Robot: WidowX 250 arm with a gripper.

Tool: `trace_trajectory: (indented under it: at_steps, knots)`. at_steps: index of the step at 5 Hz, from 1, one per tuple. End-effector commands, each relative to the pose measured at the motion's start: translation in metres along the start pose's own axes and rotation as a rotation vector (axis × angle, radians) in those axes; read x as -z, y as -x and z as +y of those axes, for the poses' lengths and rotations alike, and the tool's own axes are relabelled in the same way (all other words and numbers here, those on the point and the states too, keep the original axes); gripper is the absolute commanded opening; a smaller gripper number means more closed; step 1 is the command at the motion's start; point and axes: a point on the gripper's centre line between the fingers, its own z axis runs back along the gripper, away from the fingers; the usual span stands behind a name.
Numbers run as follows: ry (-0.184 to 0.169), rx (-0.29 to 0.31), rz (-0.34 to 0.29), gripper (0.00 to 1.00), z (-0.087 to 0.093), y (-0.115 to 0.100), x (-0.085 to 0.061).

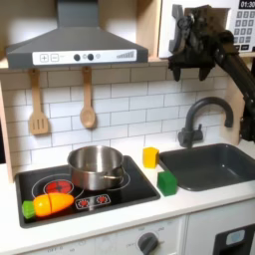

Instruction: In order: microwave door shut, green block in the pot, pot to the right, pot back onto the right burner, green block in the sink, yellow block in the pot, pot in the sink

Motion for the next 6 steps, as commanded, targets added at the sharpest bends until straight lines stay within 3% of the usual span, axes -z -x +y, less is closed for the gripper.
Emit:
trace_trajectory:
  at_steps: [1,4,5,6]
  knots:
    - [0.000,-0.012,0.000,1.00,0.003,-0.005,0.004]
    - [-0.002,-0.014,0.013,1.00,0.005,-0.004,0.005]
    - [-0.019,-0.034,0.043,1.00,0.006,0.012,0.003]
    - [-0.053,-0.060,0.108,1.00,0.018,0.036,0.009]
